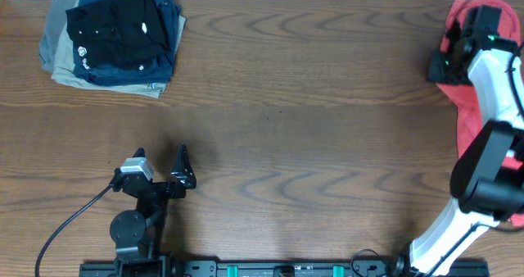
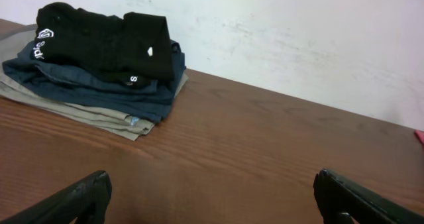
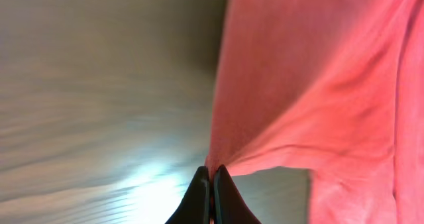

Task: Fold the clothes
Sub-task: 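Drag the grasped t-shirt leftward across the table with the right gripper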

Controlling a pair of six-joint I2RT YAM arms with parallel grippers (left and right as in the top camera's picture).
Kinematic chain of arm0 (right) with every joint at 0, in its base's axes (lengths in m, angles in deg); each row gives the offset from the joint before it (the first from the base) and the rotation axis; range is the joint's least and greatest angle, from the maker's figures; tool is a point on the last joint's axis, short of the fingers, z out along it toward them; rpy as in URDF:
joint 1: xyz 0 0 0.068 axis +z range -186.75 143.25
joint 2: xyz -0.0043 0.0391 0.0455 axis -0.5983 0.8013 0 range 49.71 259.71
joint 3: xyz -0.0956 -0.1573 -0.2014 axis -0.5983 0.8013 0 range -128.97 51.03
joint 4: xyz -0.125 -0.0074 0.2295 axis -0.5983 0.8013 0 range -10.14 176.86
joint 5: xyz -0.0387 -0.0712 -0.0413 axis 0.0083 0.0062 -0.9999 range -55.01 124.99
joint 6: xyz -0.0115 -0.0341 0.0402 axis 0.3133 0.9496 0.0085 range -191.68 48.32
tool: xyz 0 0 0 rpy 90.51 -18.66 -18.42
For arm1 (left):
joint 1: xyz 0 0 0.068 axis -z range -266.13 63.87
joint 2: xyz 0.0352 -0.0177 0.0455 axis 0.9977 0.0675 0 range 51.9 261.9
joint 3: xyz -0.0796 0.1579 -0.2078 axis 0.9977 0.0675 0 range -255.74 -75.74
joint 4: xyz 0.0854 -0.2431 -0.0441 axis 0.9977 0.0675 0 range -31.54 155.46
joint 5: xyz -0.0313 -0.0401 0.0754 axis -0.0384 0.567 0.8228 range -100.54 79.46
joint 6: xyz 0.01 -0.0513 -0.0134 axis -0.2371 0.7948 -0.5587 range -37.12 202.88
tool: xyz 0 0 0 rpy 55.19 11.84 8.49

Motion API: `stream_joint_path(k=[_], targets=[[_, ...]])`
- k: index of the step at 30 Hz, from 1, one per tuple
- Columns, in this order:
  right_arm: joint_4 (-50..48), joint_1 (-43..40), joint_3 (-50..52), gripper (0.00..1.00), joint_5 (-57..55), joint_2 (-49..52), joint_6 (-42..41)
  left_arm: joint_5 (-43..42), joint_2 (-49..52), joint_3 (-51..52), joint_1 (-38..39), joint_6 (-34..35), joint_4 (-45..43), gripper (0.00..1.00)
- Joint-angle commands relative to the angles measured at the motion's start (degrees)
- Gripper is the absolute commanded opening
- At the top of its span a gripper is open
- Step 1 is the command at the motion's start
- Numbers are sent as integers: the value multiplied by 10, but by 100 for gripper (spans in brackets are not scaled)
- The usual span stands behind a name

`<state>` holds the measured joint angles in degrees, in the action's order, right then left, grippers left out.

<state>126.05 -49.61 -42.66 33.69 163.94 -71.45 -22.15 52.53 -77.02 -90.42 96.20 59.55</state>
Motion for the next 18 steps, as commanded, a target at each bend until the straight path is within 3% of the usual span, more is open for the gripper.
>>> stream_joint_path(k=[1, 18], targets=[[-2, 62, -1, 1, 55, -42, -10, -7, -4, 10, -2, -1, 19, 98], [-114, 471, -1, 1, 119, -44, -107, -7, -4, 10, -2, -1, 19, 98]])
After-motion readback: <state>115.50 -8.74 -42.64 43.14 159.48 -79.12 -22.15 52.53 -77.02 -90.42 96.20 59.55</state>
